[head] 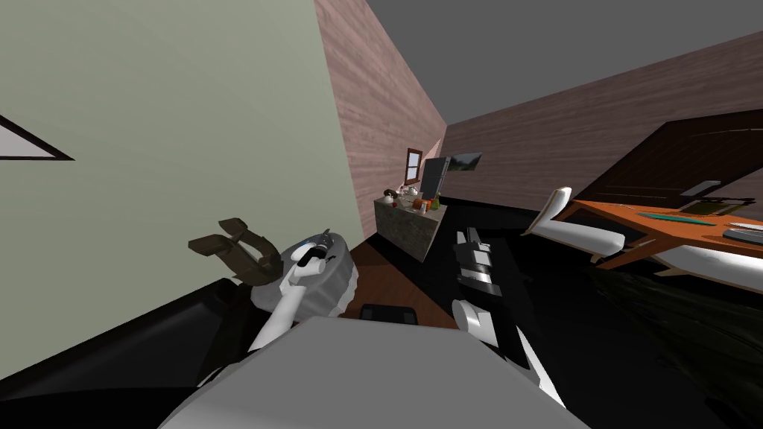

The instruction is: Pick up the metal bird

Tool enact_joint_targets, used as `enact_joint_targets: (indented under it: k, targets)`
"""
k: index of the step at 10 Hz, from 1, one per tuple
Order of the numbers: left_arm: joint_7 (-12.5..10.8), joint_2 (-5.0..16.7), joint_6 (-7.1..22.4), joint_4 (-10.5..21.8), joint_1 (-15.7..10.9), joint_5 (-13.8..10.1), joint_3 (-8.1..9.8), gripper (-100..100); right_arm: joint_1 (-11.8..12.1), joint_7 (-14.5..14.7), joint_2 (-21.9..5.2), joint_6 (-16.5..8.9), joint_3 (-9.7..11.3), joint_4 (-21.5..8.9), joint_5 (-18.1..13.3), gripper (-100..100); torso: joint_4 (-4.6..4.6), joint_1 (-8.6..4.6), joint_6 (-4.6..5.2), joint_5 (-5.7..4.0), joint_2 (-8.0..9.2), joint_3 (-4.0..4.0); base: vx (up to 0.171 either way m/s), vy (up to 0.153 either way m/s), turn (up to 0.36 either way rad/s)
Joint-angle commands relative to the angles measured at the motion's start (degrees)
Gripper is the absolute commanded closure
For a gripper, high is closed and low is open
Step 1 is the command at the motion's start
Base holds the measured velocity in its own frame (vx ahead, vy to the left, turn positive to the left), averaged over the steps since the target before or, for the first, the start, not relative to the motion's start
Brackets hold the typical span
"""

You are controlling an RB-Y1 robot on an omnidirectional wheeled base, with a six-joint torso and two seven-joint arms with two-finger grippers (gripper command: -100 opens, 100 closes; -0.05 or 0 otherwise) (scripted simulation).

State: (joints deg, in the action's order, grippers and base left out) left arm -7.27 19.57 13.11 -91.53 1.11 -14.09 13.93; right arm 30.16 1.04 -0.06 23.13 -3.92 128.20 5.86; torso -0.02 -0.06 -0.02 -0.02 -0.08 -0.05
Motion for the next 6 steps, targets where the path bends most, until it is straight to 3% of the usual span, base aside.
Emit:
enact_joint_targets:
  k: [1, 2, 3, 6]
  targets:
    - [-0.16, 0.46, 0.71, 1.74, -0.54, -0.30, 0.06, -100, 0.00, 0.00, 0.00, 0.00, 0.00, 0.00, 0.00, 0, 0.00, 0.00, 0.00, 0.00, 0.00, 0.00, 0.012, -0.007, 0.003]
    - [-0.70, 1.48, 3.43, 4.10, -2.25, -1.19, 0.85, -100, 0.00, 0.00, 0.00, 0.00, 0.00, 0.00, 0.00, 0, 0.01, 0.04, 0.00, 0.01, 0.03, 0.02, 0.021, -0.016, -0.036]
    - [-0.70, 1.48, 3.65, 5.18, -2.25, -1.19, 0.85, -100, 0.00, 0.00, 0.00, 0.00, 0.00, 0.00, 0.00, 0, 0.01, 0.03, 0.01, 0.00, 0.00, 0.00, 0.025, -0.012, -0.024]
    - [-1.83, 3.51, 8.79, 10.64, -5.54, -2.95, 2.32, -100, 0.00, 0.00, 0.00, 0.00, 0.00, 0.00, 0.00, 0, -0.01, 0.05, 0.01, 0.02, -0.03, -0.02, 0.030, -0.009, -0.032]
